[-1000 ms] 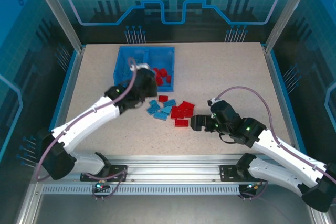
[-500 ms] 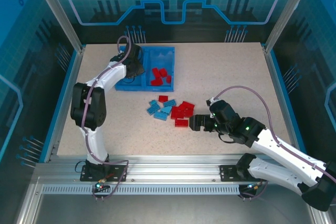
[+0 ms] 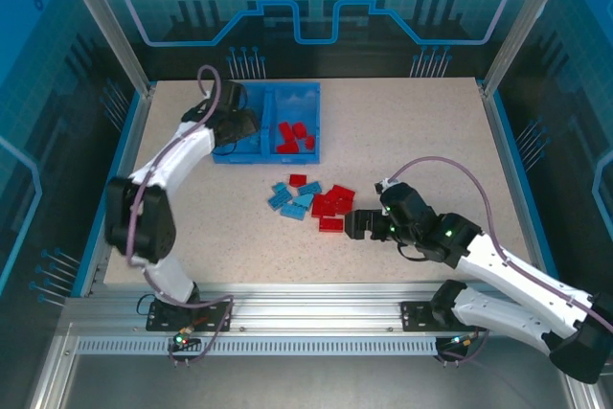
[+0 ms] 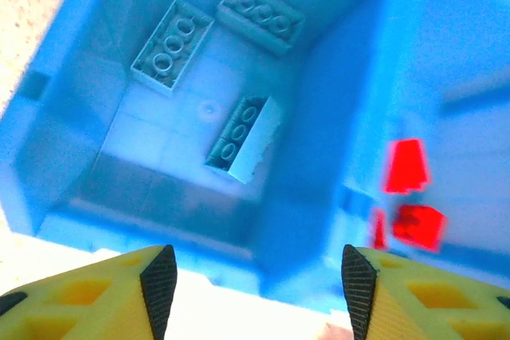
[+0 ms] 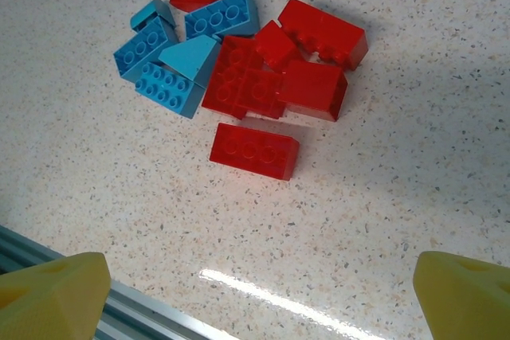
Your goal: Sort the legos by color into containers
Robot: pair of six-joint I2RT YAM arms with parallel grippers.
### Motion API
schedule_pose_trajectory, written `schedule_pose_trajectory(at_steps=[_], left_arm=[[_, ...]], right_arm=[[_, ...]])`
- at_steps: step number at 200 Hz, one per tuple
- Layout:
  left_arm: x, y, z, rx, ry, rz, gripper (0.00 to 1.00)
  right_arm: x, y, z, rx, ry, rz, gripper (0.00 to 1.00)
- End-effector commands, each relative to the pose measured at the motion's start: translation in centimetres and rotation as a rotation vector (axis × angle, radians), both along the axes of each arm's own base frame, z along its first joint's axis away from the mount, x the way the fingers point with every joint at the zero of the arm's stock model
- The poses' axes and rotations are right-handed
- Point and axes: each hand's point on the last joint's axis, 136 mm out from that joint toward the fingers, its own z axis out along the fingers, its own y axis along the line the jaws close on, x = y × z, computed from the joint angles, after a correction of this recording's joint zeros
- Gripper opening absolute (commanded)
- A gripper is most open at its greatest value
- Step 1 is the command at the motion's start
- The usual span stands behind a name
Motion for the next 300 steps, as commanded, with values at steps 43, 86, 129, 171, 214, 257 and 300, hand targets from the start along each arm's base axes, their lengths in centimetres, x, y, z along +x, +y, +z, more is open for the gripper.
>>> schedule_pose_trajectory(at_steps=[43,86,129,171,214,257,300], left_arm=[[-17.0,-10.0,12.6,-0.011,-0.343,-0.64,0.87],[-23.6,-7.4,10.7,0.145,-0.334,-0.828,0.99],[-25.5,-7.4,7.3,0.144,-0.373,-0.909,0.99],[-25.0,-6.3,4.6,0.236,-0.329,-0.89,0.99],[-24.9,-5.8,4.8,0.243,-0.35,-0.866,0.99],[-25.0,-5.4,4.5,0.25,-0.34,-0.845,0.99],[-24.9,-5.0,5.6,0.249,-0.389,-0.813,0.99]], right_arm=[[2.3,3.2,-3.2,-0.112,0.05,0.035,1.0],[4.6,7.5,-6.3,-0.188,0.102,0.042,1.0],[6.4,7.8,-9.7,-0.376,0.122,-0.05,1.0],[5.8,7.7,-11.9,-0.451,0.169,-0.095,1.0],[5.2,7.9,-13.9,-0.471,0.206,-0.105,0.71],[5.3,8.0,-10.6,-0.428,0.141,-0.098,0.51],[6.2,11.1,1.0,-0.291,-0.18,0.038,0.5]])
